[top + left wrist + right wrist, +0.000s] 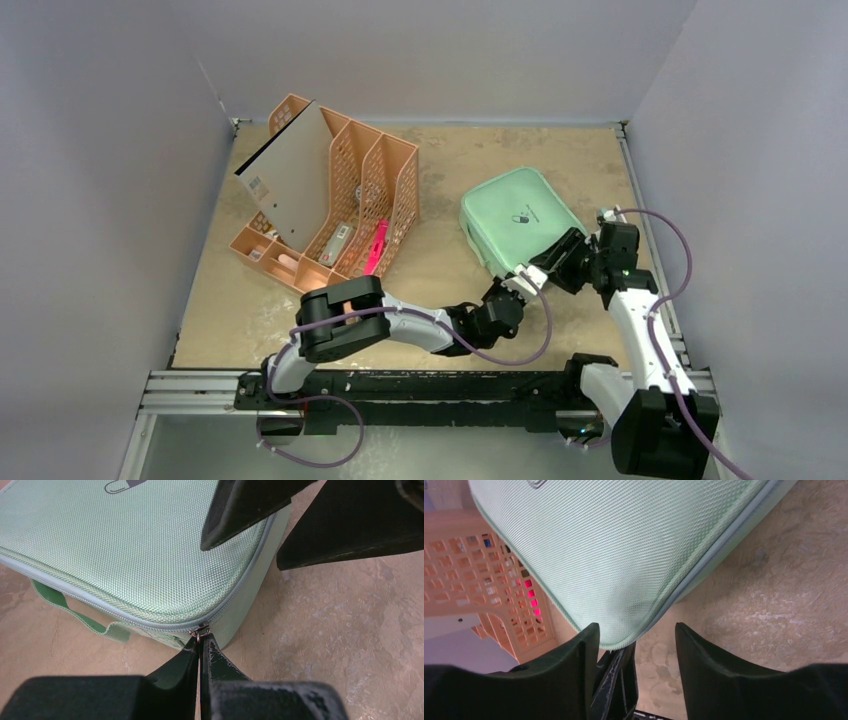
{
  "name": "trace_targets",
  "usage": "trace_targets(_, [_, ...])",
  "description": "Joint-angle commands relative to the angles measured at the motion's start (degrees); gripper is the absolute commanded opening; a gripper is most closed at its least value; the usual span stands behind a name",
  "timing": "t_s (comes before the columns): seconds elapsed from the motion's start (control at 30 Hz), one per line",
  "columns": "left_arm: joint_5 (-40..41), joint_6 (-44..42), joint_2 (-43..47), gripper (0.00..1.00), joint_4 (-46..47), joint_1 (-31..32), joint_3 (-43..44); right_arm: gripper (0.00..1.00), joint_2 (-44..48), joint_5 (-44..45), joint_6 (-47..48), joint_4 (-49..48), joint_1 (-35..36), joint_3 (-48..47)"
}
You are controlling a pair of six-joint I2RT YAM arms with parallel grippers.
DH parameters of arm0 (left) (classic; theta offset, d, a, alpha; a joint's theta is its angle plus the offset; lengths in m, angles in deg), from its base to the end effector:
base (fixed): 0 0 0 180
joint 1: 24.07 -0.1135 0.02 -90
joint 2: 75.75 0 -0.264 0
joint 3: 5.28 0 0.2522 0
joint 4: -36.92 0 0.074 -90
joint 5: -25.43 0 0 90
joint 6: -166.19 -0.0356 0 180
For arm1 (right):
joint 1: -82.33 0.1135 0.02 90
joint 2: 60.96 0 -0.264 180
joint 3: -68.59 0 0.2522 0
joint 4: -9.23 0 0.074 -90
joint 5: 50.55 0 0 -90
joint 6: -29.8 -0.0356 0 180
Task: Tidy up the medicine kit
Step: Zip the medicine box at the center of the board.
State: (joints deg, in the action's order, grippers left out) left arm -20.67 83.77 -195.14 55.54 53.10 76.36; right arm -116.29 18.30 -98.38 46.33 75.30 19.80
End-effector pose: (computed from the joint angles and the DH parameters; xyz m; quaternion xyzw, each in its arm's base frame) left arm 0.1225 -0.4266 0.1565 0.2533 0.7443 -0.1374 0.6025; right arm 0.1980 -0.0115 0.2279 0.2807 0.8620 0.2664 0.3274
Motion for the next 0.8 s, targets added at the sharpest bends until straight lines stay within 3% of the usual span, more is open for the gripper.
trace_targets(0.0, [-1.2, 1.2, 2.8, 0.0, 6.0, -0.6, -0.4, 0.63, 4.2, -3.3, -3.2, 0.6, 0.6, -0.2])
trace_targets(0.23, [-2.9, 2.0, 3.9, 0.0, 5.9, -0.4, -1.3, 0.56, 4.6, -3.8, -7.7, -3.4, 3.2, 2.3])
trace_targets(0.57, [-5.2, 2.6, 5.8, 0.0, 5.7, 0.4, -1.5, 0.54, 5.5, 1.9, -11.2, -3.3, 6.0, 4.8])
trace_targets(0.63, [-5.7, 2.8, 6.1, 0.0, 5.7, 0.5, -1.6, 0.47, 5.0, 2.2, -11.2, -4.7, 6.0, 5.1])
trace_targets(0.77, [-5.9, 2.8, 5.8, 0.0, 4.6, 0.7, -1.4, 0.18, 2.9, 3.5, -8.7, -5.7, 6.0, 4.9])
